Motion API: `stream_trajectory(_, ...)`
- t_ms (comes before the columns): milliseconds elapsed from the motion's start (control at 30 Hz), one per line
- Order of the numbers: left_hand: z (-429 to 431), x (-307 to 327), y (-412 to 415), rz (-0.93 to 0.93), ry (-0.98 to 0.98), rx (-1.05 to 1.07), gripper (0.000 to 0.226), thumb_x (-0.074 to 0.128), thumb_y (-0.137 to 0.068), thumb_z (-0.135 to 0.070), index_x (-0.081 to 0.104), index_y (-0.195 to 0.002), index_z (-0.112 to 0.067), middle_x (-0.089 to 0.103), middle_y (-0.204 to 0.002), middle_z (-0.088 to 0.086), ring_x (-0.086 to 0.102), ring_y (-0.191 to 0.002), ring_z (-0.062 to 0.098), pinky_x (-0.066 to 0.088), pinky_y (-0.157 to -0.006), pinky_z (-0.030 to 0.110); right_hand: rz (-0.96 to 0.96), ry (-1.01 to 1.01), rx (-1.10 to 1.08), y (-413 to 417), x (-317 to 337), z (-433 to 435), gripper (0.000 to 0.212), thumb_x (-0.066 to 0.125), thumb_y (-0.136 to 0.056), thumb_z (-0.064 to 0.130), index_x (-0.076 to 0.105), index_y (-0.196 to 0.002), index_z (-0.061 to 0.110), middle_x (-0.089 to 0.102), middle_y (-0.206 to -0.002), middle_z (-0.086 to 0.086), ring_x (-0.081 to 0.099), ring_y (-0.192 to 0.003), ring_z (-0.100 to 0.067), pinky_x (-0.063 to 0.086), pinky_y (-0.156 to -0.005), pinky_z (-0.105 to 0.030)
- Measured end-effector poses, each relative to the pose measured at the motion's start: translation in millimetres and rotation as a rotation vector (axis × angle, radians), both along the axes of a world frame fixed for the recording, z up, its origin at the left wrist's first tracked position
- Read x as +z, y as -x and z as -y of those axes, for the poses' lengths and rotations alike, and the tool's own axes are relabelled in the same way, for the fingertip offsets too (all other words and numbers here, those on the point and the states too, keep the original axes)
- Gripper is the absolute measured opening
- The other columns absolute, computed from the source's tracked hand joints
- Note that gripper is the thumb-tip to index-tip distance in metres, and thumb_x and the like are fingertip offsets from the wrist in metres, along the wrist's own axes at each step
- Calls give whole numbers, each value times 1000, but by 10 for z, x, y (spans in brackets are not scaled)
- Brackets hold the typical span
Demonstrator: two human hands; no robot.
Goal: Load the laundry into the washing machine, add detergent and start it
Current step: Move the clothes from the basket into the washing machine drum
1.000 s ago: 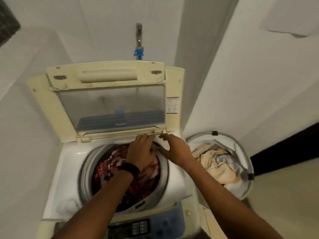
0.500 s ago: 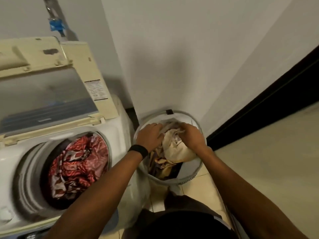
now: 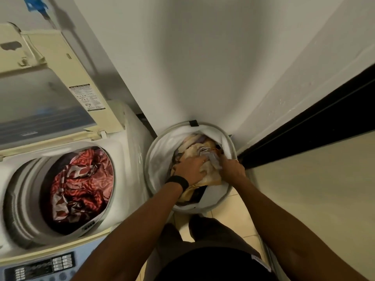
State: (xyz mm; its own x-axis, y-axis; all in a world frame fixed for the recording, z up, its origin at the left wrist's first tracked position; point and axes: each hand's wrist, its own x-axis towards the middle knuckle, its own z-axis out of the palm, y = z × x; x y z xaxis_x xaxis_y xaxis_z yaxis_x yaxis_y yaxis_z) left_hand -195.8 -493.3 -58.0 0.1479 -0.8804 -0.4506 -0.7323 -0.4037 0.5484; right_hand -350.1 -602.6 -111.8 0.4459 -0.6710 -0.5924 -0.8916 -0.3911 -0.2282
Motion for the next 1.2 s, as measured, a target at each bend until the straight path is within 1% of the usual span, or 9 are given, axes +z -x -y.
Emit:
stream_trajectory(133,-13,94,52,-81,102,114,79,71,-83,-49,37,-152,-31,53,-147,1,52,-132,21,45,-111,42,573,-260,-320,-252,505,-6,22,73,-92,26,65,-108,13,71,-97,-3,67,-93,-22,52,-79,-32)
stream_trajectory(233,29,345,13,-229,355,403,52,71,-91,-26,50,-138,-30,66,-128,-7,61,-116,9,52,-103,31,876,-428,-468,-465,936,-14,8,71,-92,9,73,-98,4,77,-89,-3,73,-85,-12,54,-76,-22)
stream_trajectory(367,53,729,-262,-286,555,527,23,61,-98,-31,67,-119,-27,72,-101,-11,68,-94,4,57,-87,27,1129,-403,-352,-677,1297,43,15,64,-97,7,75,-107,7,77,-102,-4,71,-96,-10,54,-82,-22)
stream_trajectory(433,44,837,-432,-259,591,563,17,60,-103,-27,71,-115,-22,72,-93,-12,69,-86,3,56,-80,26,1145,-338,-217,-747,1328,51,21,63,-98,9,70,-116,15,70,-114,-1,66,-104,-8,55,-86,-24)
stream_trajectory(533,-58,987,-612,-245,655,574,18,57,-105,-20,73,-112,-16,73,-101,-11,66,-98,-1,52,-88,17,1056,-395,0,-823,1287,-2,42,66,-95,11,53,-131,27,62,-125,5,63,-114,-5,56,-95,-25)
stream_trajectory(733,-201,1269,-941,-212,740,586,14,52,-107,-22,64,-113,-18,68,-114,-7,62,-107,2,46,-89,10,739,-168,196,-882,1088,121,29,66,-95,47,67,-108,20,68,-89,5,62,-77,-10,50,-71,-36)
stream_trajectory(900,-255,1318,-1100,-134,832,642,19,47,-110,-24,61,-123,-24,68,-116,-8,63,-106,8,51,-88,24,1076,-173,66,-820,1611,249,13,71,-96,25,69,-91,14,67,-77,8,61,-72,-3,45,-65,-19)
stream_trajectory(1067,-52,1380,-802,-326,795,547,33,35,-112,-31,58,-134,-22,66,-127,-3,61,-118,8,50,-99,20,1160,-112,211,-1144,2110,156,18,69,-97,28,69,-87,13,64,-74,3,57,-67,-8,43,-65,-22)
stream_trajectory(1200,44,1351,-694,-442,745,620,34,35,-112,-31,60,-102,-9,64,-93,0,61,-88,8,50,-85,30,1147,-116,130,-1170,2118,140,18,75,-92,31,72,-92,13,68,-79,9,63,-74,-3,48,-68,-15)
